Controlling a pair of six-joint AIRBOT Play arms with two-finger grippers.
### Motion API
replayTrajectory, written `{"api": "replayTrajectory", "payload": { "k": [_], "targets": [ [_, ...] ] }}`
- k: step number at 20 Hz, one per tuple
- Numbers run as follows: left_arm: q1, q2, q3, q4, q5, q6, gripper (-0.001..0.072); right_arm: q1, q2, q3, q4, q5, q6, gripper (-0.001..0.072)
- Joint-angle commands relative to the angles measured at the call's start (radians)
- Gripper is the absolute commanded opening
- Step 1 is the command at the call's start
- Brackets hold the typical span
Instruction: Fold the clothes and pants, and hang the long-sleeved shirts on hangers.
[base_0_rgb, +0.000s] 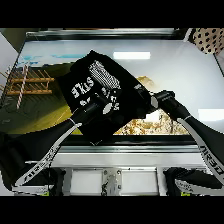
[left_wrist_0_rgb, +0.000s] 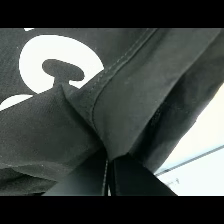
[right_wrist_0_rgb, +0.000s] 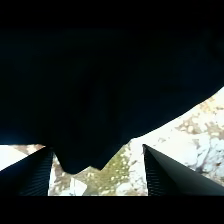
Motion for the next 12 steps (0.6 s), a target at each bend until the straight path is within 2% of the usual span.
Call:
{"api": "replayTrajectory", "payload": {
  "k": [1, 2, 3, 7, 8, 9, 10, 12],
  "targets": [
    [0.0, 0.001, 0.0, 0.0, -0.001, 0.0, 0.0018, 0.002, -0.029, 0.0, -0.136, -0.045, 0.173, 0.0569],
    [0.0, 0.001, 0.0, 0.0, -0.001, 0.001, 0.0018, 0.002, -0.029, 0.0, -0.174, -0.06, 0.225, 0.0459],
    [0.0, 0.001, 0.0, 0.0, -0.001, 0.001, 0.0018, 0.002, -0.029, 0.0, -0.192, -0.085, 0.253, 0.0383],
    [0.0, 0.003, 0.0, 0.001, -0.022, 0.001, 0.0018, 0.002, -0.03, 0.0, -0.188, -0.196, 0.313, 0.0374],
    [0.0, 0.008, 0.0, 0.002, -0.029, 0.001, 0.0018, 0.002, -0.03, 0.001, -0.188, -0.216, 0.335, 0.0337],
    [0.003, 0.023, 0.0, 0.005, -0.03, 0.004, 0.0018, 0.002, -0.029, 0.01, -0.188, -0.22, 0.334, 0.0115],
    [0.013, 0.047, 0.0, 0.005, -0.024, 0.013, 0.0018, 0.001, -0.026, 0.024, -0.188, -0.22, 0.333, 0.0021],
    [0.057, 0.122, 0.019, 0.005, -0.029, 0.021, 0.0018, -0.003, 0.007, 0.084, -0.188, -0.196, 0.32, 0.002]
  ]
}}
